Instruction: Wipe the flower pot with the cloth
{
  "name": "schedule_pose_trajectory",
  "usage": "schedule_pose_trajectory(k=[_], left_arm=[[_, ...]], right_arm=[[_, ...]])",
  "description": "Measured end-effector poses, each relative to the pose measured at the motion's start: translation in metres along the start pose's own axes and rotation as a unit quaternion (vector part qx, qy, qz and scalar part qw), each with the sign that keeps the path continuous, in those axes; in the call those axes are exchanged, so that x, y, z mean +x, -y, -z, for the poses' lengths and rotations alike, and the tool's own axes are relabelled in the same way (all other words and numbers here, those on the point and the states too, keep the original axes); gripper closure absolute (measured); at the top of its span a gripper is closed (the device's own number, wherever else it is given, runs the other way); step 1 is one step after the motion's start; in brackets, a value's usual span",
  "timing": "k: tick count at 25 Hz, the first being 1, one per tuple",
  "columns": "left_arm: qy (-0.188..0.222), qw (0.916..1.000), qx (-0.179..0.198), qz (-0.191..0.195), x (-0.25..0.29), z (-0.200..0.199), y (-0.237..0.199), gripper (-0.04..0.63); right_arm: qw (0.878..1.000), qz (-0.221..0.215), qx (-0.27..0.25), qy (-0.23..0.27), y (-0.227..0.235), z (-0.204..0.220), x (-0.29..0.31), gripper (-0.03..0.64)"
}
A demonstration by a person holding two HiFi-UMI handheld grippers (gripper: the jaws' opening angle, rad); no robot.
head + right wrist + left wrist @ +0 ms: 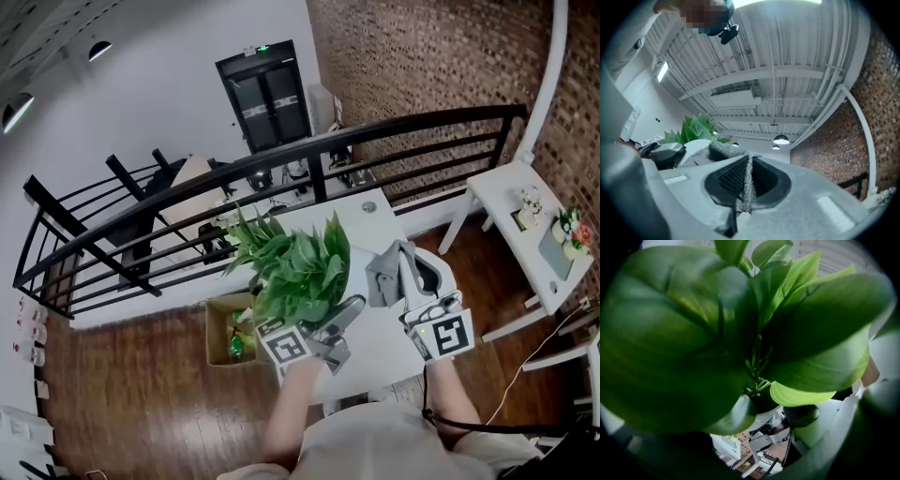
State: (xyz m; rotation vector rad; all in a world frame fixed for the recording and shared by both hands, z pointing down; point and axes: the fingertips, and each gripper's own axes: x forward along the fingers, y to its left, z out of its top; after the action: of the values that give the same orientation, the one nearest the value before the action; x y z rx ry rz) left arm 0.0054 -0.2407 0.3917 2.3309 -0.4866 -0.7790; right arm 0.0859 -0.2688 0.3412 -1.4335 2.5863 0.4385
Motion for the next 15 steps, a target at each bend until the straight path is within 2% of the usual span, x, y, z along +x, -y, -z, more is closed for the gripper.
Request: schedule_pose_trajectory(k=[2,4,6,8,10,12,13,15], left_arm=[[-0.012,0.9998,0.015,-0.001,-0.006,-0.001,0.002,0.109],[-0.021,0.9997,0.012,0.004,-0.013,0.0,0.004,0.109],[-0.024,0.9997,0.006,0.004,-0.02,0.002,0.003,0.109],[-0.023,0.9997,0.008,-0.005,-0.025,0.001,-0.003,0.109],[-0.021,0.9995,0.01,-0.019,-0.028,0.002,-0.012,0.109],[-0.023,0.9991,0.011,-0.033,-0.029,0.004,-0.021,0.109],[-0.025,0.9989,0.012,-0.038,-0.03,0.005,-0.025,0.109],[-0.023,0.999,0.0,-0.039,-0.032,0.009,-0.031,0.109]], right_arm=[[0.999,0.001,0.002,-0.036,0.002,0.023,0.001,0.62],[0.997,-0.009,0.015,-0.072,-0.002,0.048,0.002,0.62],[0.994,-0.015,0.043,-0.099,-0.004,0.069,0.001,0.62],[0.989,-0.01,0.093,-0.118,0.001,0.091,-0.004,0.62],[0.975,0.003,0.18,-0.13,0.01,0.117,-0.012,0.62],[0.953,0.015,0.269,-0.137,0.014,0.14,-0.022,0.62],[0.944,0.016,0.3,-0.135,0.011,0.148,-0.026,0.62],[0.935,0.007,0.336,-0.113,0.0,0.15,-0.03,0.62]])
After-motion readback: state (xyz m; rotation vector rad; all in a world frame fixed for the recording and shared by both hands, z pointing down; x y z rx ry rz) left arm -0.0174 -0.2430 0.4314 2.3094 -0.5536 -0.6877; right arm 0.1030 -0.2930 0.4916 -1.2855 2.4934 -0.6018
